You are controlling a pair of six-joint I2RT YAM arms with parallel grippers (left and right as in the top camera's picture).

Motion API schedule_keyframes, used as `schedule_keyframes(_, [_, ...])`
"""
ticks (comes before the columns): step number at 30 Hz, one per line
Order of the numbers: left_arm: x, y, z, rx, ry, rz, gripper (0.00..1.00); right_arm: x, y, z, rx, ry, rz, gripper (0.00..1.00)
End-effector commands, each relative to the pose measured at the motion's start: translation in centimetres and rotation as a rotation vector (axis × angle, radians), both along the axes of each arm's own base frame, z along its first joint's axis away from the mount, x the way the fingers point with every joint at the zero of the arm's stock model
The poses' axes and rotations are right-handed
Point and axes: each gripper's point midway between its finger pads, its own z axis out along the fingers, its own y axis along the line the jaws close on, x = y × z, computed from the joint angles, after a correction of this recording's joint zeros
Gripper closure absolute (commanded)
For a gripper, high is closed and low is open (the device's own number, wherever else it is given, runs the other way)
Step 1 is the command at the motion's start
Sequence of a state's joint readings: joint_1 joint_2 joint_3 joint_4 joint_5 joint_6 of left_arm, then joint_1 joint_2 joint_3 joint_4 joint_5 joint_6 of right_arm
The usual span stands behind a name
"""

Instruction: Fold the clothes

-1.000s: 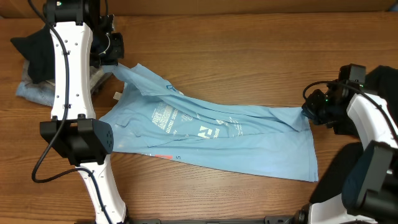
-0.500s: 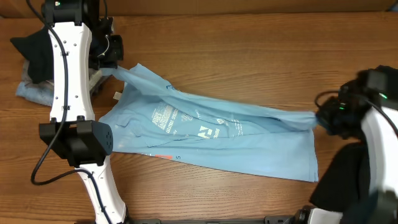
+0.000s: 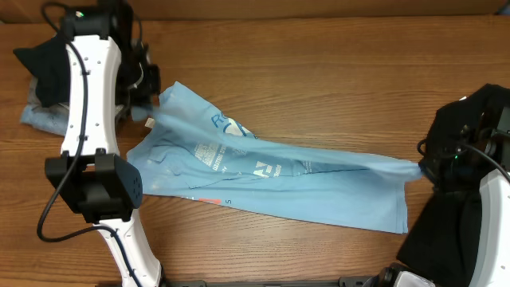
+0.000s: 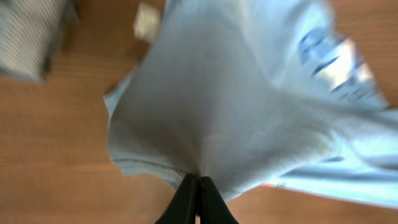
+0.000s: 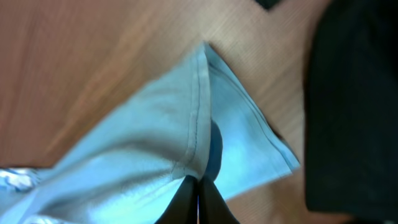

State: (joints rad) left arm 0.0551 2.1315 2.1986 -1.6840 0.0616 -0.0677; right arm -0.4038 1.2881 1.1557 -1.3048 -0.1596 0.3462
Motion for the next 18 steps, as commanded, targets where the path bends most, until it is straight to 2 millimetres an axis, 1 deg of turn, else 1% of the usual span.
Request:
schedule_keyframes(1, [-2.5, 1.0, -2.2, 0.032, 0.118, -0.009, 0.96, -1.8, -0.2, -1.2, -0.028, 0.085, 0.009, 0.96])
schedule_keyframes(5, [-4.7, 1.4, -4.2, 0.053, 0.222, -0.018, 0.96, -3.9, -0.1, -2.5, -0.032, 0.177, 0.000, 0.96])
schedule_keyframes(9, [-5.9, 1.9, -5.0, 0.074, 0.272, -0.019, 0.96, -4.4, 0.0, -3.5, -0.021, 0.209, -0.052, 0.96])
schedule_keyframes(12, [-6.4, 2.3, -4.5, 0.072, 0.263, -0.005, 0.96, -4.3, 0.0, -3.8, -0.013, 0.222, -0.081, 0.96])
schedule_keyframes(16, [-6.6, 2.9, -2.8, 0.074, 0.209, 0.017, 0.96, -4.6, 0.1, -4.4, 0.005, 0.261, -0.127, 0.95])
schedule_keyframes(17, [-6.8, 3.0, -2.4, 0.074, 0.199, 0.022, 0.96, -4.7, 0.1, -4.6, 0.009, 0.267, -0.138, 0.84])
schedule_keyframes(18, [-6.9, 3.1, -2.0, 0.075, 0.188, 0.025, 0.91, -4.8, 0.2, -4.7, 0.012, 0.274, -0.154, 0.71])
